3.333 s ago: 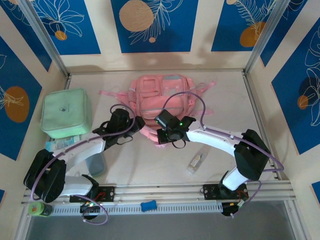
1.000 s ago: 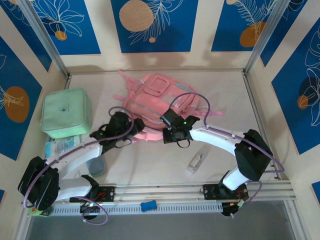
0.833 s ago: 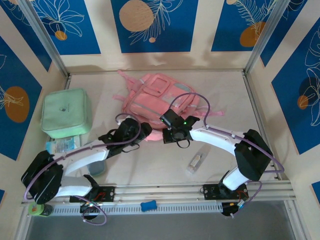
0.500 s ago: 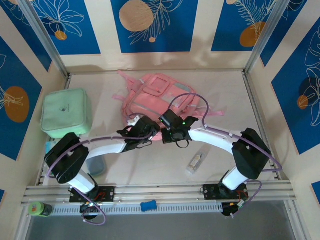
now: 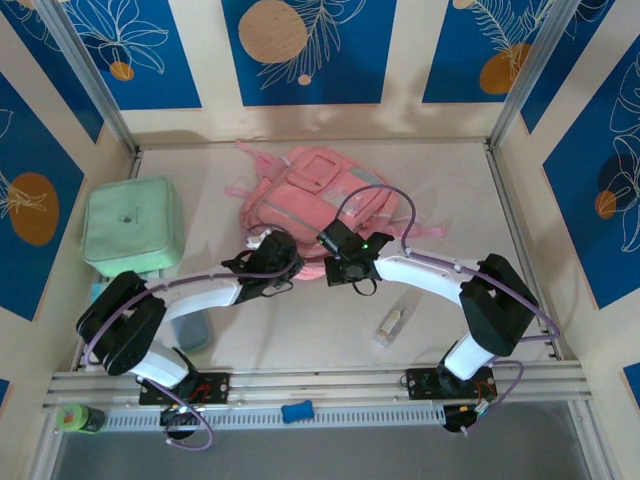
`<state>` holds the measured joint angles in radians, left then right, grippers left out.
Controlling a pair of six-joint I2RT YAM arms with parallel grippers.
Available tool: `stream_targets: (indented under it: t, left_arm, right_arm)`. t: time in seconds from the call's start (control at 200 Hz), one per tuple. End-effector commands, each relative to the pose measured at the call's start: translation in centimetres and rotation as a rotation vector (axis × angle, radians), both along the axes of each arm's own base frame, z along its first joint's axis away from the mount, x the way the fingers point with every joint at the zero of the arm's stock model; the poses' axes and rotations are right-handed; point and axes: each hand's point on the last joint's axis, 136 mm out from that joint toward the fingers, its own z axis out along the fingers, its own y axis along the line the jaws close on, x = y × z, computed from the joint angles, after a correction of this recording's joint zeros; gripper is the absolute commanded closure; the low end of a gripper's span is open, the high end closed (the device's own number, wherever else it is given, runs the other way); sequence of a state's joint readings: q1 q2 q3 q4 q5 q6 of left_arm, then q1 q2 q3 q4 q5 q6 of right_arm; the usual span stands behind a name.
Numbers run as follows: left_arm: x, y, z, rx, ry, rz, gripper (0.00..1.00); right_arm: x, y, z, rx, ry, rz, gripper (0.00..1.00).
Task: Pack the student bag
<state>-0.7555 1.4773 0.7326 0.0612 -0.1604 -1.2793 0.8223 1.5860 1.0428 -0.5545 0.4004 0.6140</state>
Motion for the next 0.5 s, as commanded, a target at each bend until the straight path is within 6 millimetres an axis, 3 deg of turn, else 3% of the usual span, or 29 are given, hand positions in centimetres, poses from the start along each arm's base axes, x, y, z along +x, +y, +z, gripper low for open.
stream_targets:
  t: [0.0, 0.115, 0.29, 0.39, 0.495]
  left_arm:
    - [0.2, 3.5, 0.0, 0.095, -0.021, -0.019, 1.0]
    - [0.5, 5.7, 0.0, 0.04, -0.029, -0.021, 1.0]
    - [0.7, 6.9, 0.6, 0.078, -0.039, -0.074, 1.0]
    - [0.9, 7.3, 0.7, 0.086, -0.035, -0.084, 1.0]
    - [0.9, 7.9, 0.8, 0.104, -0.036, -0.074, 1.0]
  right_arm:
    - [-1.3, -4.4, -0.7, -0.125, 0.051, -0.082, 1.0]
    - [-0.7, -6.6, -1.3, -0.145, 0.077, -0.152, 1.0]
    - [2.0, -8.6, -1.2, -0.145, 0.065, -0.231, 1.0]
    - [3.1, -8.4, -1.0, -0.131, 0.055, -0.236, 1.0]
    - [2.7, -7.0, -0.9, -0.095, 0.082, -0.205, 1.0]
